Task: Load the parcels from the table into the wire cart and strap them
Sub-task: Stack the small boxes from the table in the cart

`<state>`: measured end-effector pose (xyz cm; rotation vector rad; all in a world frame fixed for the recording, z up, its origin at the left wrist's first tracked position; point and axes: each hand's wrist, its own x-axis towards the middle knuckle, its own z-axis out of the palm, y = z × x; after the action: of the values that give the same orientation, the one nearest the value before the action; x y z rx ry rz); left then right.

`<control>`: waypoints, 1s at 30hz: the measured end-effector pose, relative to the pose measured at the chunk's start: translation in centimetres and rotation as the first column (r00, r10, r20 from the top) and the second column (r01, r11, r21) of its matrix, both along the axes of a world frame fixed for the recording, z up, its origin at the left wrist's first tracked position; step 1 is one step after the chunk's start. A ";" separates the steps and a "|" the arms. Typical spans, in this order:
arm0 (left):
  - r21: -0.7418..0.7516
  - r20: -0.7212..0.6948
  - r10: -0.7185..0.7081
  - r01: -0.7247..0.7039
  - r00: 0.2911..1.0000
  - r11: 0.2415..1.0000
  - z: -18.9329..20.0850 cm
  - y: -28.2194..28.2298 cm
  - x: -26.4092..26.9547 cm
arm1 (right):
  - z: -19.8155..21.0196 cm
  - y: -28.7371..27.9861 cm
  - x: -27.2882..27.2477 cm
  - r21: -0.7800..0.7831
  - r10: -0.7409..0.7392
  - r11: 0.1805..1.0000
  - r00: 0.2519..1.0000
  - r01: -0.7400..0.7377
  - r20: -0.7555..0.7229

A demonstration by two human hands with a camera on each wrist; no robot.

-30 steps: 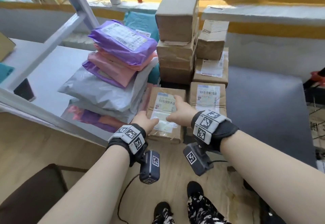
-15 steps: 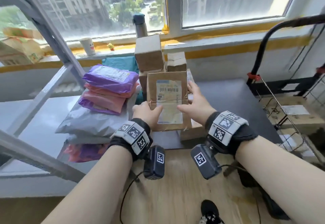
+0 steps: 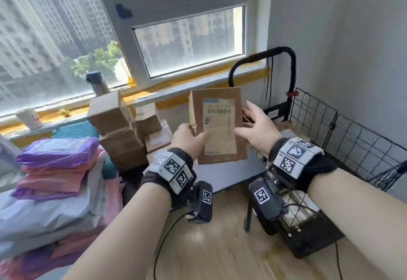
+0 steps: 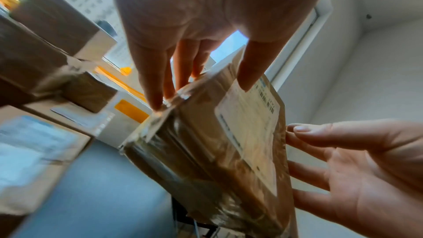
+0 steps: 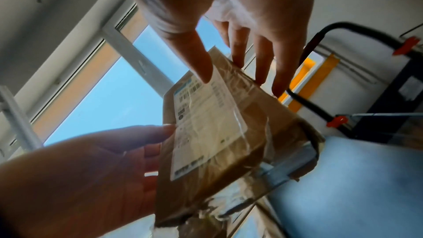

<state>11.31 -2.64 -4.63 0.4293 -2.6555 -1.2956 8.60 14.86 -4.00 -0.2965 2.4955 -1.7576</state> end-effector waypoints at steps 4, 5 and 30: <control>0.099 0.017 -0.084 0.082 0.996 0.992 0.3 9.1 -2.5 | 1.1 9.7 -1.9 0.088 0.014 0.996 0.999 -0.010 -0.046; 0.124 0.024 -0.100 0.096 0.995 0.988 0.3 11.6 -3.1 | 1.3 12.3 -2.3 0.112 0.016 0.994 0.999 -0.011 -0.044; 0.473 0.278 -0.201 0.048 0.939 0.880 -8.8 32.2 -26.7 | -8.2 33.1 -25.1 0.063 -0.083 0.996 0.963 0.069 0.257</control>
<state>-15.37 29.61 -13.47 0.5759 -2.6340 -2.0784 -16.46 47.98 -12.22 0.0332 2.3885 -1.6311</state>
